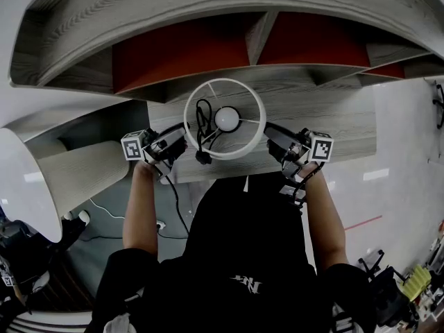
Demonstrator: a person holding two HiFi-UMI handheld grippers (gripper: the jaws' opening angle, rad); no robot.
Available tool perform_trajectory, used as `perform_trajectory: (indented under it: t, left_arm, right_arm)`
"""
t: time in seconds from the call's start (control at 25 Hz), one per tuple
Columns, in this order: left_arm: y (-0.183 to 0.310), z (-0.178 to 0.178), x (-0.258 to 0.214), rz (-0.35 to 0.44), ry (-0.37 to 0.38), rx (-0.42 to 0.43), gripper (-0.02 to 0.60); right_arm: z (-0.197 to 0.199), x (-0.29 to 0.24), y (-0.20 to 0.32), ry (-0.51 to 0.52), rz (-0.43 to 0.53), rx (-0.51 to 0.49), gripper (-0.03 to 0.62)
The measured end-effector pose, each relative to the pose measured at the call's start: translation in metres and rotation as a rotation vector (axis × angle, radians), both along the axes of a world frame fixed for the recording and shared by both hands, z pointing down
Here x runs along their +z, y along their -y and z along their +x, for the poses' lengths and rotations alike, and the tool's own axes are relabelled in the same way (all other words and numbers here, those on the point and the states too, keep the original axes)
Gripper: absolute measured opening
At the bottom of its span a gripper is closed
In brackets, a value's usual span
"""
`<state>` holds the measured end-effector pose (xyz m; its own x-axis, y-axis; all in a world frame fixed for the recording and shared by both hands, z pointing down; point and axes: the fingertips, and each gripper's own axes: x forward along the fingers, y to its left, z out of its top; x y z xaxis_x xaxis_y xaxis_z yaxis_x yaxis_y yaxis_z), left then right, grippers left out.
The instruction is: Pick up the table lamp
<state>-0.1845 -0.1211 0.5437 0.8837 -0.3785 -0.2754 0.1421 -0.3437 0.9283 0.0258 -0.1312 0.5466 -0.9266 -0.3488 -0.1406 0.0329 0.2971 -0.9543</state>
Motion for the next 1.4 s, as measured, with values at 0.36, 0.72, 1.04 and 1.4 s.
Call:
perform_trajectory:
  t: [0.36,0.72,1.04,1.4]
  left_arm:
    - [0.002,0.001,-0.006,0.024,0.014,0.005,0.109]
    - [0.003,0.001,-0.031,0.065,-0.001,-0.007,0.109]
    - [-0.001,0.008,-0.065,0.124,-0.014,-0.006,0.110]
    - [-0.005,0.016,-0.106,0.178,-0.006,-0.023,0.113]
  right_arm:
    - [0.001,-0.004,0.000,0.006,0.017,-0.005,0.137]
    - [0.002,-0.020,-0.002,0.019,0.039,-0.006,0.137]
    - [0.009,-0.052,-0.003,0.027,0.081,-0.007,0.137]
    - [0.016,-0.098,-0.006,0.016,0.147,-0.005,0.137]
